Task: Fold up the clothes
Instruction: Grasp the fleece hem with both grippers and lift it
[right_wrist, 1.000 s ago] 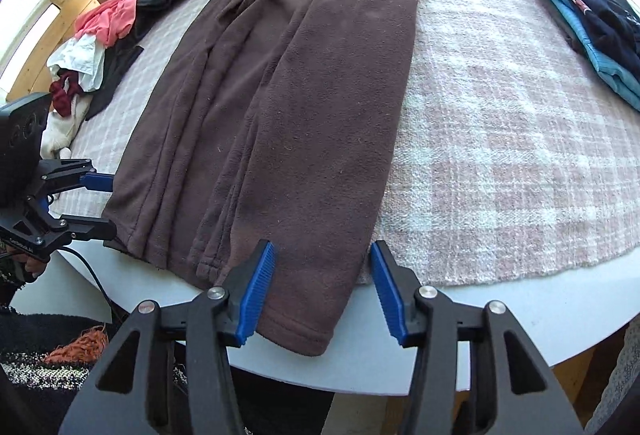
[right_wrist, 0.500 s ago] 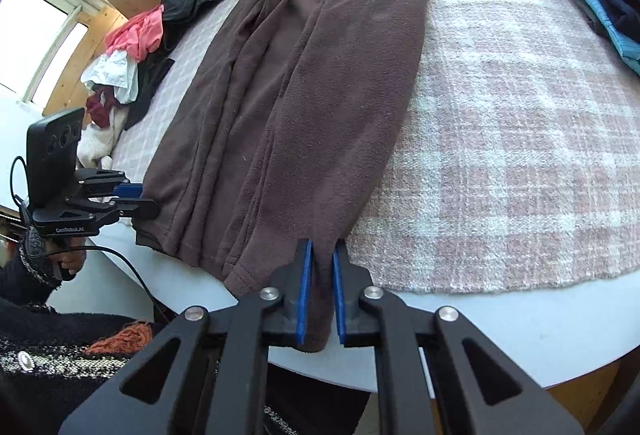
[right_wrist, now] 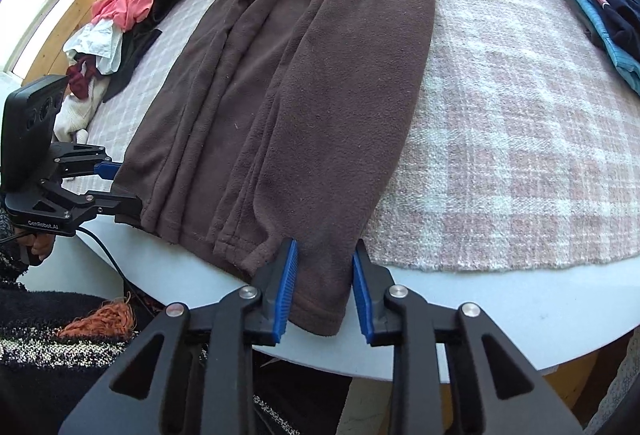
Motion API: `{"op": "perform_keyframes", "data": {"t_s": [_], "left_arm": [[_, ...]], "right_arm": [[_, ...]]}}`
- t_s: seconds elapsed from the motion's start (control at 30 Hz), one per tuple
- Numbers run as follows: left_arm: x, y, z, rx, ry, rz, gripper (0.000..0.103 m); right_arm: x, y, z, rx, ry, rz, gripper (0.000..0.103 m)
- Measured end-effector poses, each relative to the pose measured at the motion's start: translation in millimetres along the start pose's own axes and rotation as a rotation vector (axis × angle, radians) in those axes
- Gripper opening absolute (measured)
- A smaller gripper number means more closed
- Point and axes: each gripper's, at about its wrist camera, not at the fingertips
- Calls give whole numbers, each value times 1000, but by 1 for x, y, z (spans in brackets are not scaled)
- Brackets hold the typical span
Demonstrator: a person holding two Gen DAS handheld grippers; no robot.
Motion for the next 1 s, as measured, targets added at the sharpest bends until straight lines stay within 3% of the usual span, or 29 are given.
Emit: {"op": "perform_keyframes", "data": {"t_s": [0.07,0.2,0.4,0.6,0.8,1.0], "left_arm": [[2,4,0,26,1,3,34],[-5,-1,-3,10,16,75,22],[-43,-13,-22,-70,112,241,20],[-70,-20,-52,-96,181,314,20],[-81,-43,-96,-185,243,344,20],[-61,-80,-147,-250,229,312,20]], "right_arm": [[-3,8,0,23,-6,-41,13],[-23,21,-7,84,22,-141,9],[-60,23,-30,126,119,-230,9],[-76,45,-74,242,201,-336,9],[-56,62,-129,315,198,-354,9],[-7,88,-175,358,94,-334,9]]}}
Point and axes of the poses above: each gripper's, at about its wrist camera, not at the fingertips, and x roughly the way its jaws point, y to its right, z to its underside, and after that the axes turned 4 degrees about y, right-handed
